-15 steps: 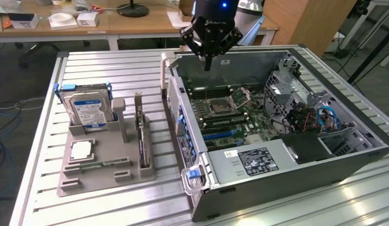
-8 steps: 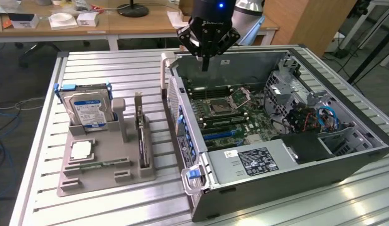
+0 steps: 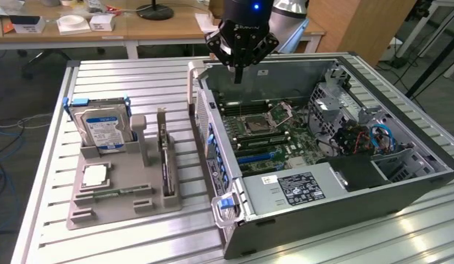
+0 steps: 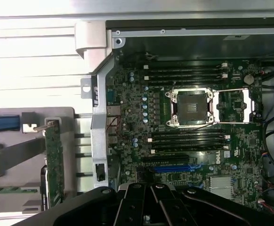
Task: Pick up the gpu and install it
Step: 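Reach for the gpu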
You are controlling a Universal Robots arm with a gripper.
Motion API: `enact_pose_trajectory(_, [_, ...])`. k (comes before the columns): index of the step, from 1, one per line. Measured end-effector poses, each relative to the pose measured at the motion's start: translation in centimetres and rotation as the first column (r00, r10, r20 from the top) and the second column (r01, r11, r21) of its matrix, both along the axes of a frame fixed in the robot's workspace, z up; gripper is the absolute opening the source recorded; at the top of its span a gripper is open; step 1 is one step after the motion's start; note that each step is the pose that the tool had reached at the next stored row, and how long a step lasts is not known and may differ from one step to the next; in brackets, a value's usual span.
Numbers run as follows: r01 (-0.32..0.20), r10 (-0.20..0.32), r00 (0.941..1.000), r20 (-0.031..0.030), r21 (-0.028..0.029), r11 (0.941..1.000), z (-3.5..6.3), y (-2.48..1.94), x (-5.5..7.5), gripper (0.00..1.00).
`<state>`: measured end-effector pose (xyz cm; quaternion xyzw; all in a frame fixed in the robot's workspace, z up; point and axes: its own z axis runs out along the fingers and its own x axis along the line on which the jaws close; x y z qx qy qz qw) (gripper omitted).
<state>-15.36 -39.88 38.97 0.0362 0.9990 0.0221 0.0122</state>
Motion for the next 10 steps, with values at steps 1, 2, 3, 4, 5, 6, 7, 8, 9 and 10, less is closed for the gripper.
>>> enact_pose_trajectory(1, [0.0, 0.0, 1.0, 0.0, 0.0, 1.0, -0.01, 0.0, -0.04, 0.11])
enact_pose_trajectory(2, [0.0, 0.0, 1.0, 0.0001, 0.0, 1.0, -0.01, 0.0, -0.07, 0.11])
enact_pose_trajectory(3, [0.0, 0.0, 1.0, 0.0, 0.0001, 1.0, -0.02, 0.0, -0.1, 0.11])
enact_pose_trajectory(4, [0.0, 0.0, 1.0, 0.0001, 0.0001, 1.0, -0.03, 0.0, -0.12, 0.11])
enact_pose_trajectory(5, [0.0, 0.0, 1.0, 0.0, 0.0001, 1.0, -0.03, 0.0, -0.16, 0.11])
enact_pose_trajectory(6, [0.0, 0.0, 1.0, 0.0, 0.0, 1.0, -0.04, 0.0, -0.19, 0.11])
enact_pose_trajectory(7, [0.0, 0.0, 1.0, 0.0, 0.0, 1.0, -0.04, 0.0, -0.22, 0.11])
enact_pose_trajectory(8, [0.0, 0.0, 1.0, 0.0, 0.0, 1.0, -0.05, 0.0, -0.24, 0.11])
enact_pose_trajectory(9, [0.0, 0.0, 1.0, -0.0001, 0.0001, 1.0, -0.06, 0.0, -0.27, 0.11])
enact_pose_trajectory(10, [0.0, 0.0, 1.0, -0.0001, 0.0, 1.0, -0.06, 0.0, -0.29, 0.11])
